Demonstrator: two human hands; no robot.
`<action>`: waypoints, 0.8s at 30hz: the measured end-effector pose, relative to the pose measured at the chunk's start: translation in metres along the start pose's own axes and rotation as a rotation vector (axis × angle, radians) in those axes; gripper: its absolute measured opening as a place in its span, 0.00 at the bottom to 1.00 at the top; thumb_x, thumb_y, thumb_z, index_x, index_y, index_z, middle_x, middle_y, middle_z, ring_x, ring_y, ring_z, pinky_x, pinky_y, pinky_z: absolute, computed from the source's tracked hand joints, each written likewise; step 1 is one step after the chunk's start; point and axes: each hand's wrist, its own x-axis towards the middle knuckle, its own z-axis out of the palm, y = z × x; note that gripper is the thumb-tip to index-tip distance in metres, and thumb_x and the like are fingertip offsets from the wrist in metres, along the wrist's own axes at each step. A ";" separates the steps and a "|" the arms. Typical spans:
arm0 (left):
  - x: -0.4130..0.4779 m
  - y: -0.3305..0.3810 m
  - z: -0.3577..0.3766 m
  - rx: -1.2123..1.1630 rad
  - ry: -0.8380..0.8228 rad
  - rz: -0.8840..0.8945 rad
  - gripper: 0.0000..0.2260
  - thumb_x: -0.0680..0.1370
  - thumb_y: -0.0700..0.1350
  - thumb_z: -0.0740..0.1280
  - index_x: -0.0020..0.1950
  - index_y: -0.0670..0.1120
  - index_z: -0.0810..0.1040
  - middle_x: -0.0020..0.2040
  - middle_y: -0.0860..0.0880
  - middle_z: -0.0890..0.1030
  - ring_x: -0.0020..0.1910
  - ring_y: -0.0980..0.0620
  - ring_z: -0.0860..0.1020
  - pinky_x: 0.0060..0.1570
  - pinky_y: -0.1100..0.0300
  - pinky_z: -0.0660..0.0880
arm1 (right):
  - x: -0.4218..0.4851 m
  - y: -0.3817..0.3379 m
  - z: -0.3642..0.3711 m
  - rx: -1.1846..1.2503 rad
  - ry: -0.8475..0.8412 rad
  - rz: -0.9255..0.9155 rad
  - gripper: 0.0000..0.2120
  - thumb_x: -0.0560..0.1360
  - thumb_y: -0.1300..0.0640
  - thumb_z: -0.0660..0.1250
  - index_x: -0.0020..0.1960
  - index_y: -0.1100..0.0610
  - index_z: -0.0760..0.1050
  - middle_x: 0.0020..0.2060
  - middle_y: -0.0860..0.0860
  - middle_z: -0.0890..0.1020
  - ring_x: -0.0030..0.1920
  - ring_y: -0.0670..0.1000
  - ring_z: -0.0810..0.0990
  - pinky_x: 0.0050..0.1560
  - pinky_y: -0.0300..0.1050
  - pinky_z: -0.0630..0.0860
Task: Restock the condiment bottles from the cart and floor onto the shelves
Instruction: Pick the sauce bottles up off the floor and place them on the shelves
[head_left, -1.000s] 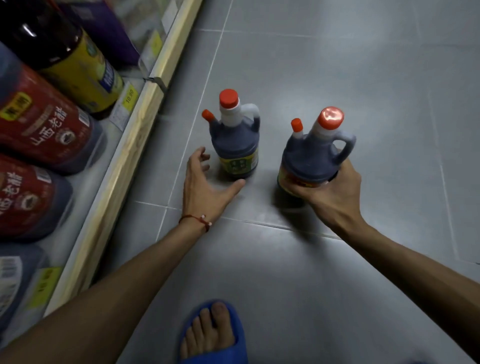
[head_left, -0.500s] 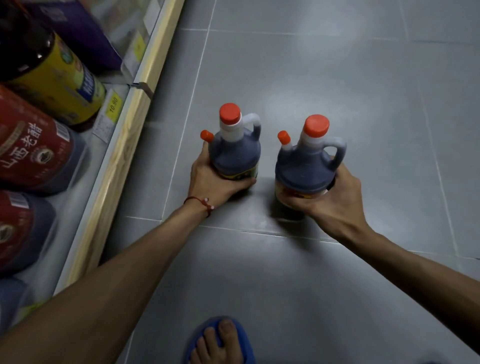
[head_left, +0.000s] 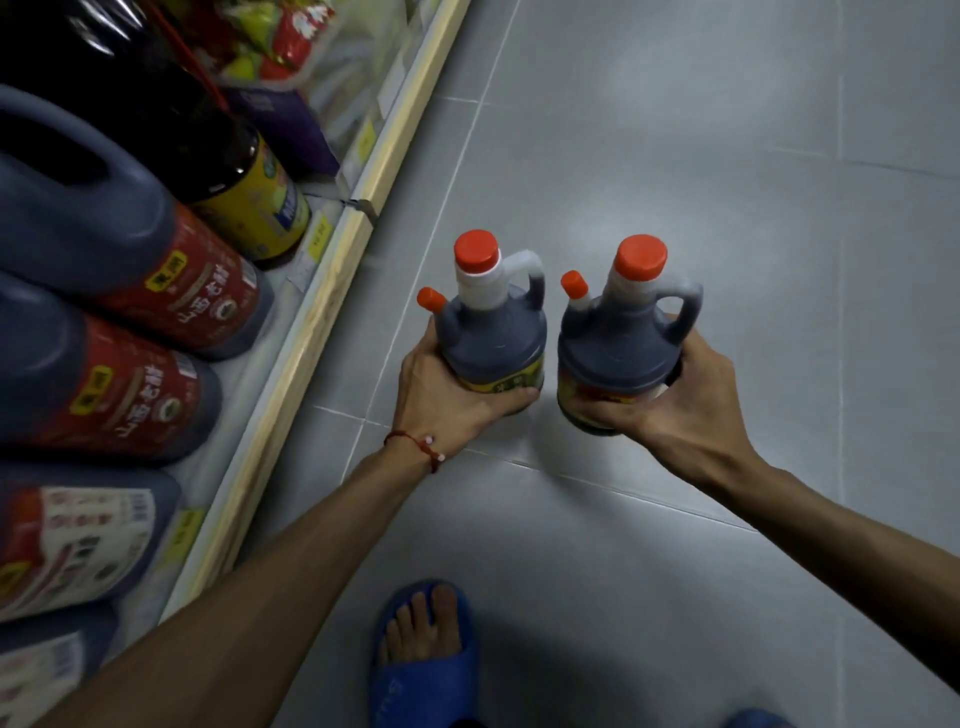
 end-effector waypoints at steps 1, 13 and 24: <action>-0.004 0.016 -0.009 0.005 -0.009 -0.023 0.38 0.68 0.45 0.83 0.72 0.42 0.67 0.63 0.49 0.78 0.64 0.50 0.77 0.63 0.63 0.74 | -0.002 -0.012 -0.008 0.000 -0.031 -0.006 0.42 0.63 0.41 0.84 0.70 0.54 0.72 0.56 0.46 0.83 0.53 0.41 0.83 0.53 0.34 0.81; -0.100 0.238 -0.132 -0.126 0.125 -0.181 0.31 0.66 0.36 0.83 0.64 0.42 0.74 0.57 0.54 0.81 0.55 0.67 0.80 0.52 0.69 0.78 | -0.011 -0.249 -0.139 0.053 -0.193 0.081 0.36 0.61 0.54 0.87 0.64 0.49 0.73 0.51 0.38 0.83 0.49 0.37 0.83 0.47 0.30 0.79; -0.190 0.435 -0.232 -0.194 0.325 -0.220 0.30 0.62 0.45 0.86 0.61 0.40 0.81 0.55 0.53 0.86 0.55 0.58 0.84 0.52 0.60 0.81 | -0.022 -0.456 -0.255 0.102 -0.262 -0.033 0.40 0.61 0.50 0.88 0.68 0.54 0.74 0.56 0.45 0.85 0.54 0.43 0.85 0.53 0.41 0.83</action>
